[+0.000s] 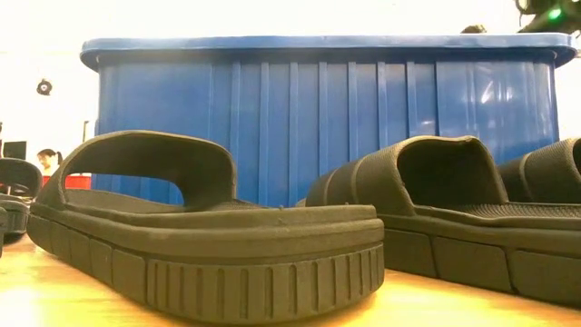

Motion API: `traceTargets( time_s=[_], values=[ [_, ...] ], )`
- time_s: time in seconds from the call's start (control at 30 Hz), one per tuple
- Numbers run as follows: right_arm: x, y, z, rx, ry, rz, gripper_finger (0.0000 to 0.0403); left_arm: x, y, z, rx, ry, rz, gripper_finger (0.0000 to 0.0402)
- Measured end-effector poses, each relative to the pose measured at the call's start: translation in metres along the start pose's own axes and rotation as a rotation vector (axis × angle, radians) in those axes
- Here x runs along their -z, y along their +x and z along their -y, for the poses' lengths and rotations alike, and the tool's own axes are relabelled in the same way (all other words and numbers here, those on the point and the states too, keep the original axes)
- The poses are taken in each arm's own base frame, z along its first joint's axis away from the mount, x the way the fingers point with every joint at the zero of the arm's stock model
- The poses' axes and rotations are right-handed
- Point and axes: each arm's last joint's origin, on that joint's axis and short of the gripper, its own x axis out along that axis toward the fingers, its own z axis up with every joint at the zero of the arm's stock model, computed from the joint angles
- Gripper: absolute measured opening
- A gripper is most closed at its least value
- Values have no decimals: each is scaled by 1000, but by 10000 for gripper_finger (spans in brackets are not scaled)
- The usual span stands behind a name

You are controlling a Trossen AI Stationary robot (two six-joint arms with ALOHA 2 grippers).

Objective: Pick and place slides into bin
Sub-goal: Put the pink slide into the blue bin

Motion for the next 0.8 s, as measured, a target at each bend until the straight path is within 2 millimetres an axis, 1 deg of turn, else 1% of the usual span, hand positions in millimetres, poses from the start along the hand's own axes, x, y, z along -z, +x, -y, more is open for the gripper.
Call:
traceTargets(
  time_s=[0.2,0.37,0.57,0.8],
  values=[
    [-9,22,18,85,80,-121,230,-1,0,0,0,-3,4,207],
    [-10,32,28,146,99,-201,230,-1,-1,-1,0,-4,4,207],
    [-7,32,35,219,57,-231,230,0,-1,0,0,-1,0,207],
    [-3,23,47,366,35,-246,230,2,0,0,1,-19,-7,207]
  ],
)
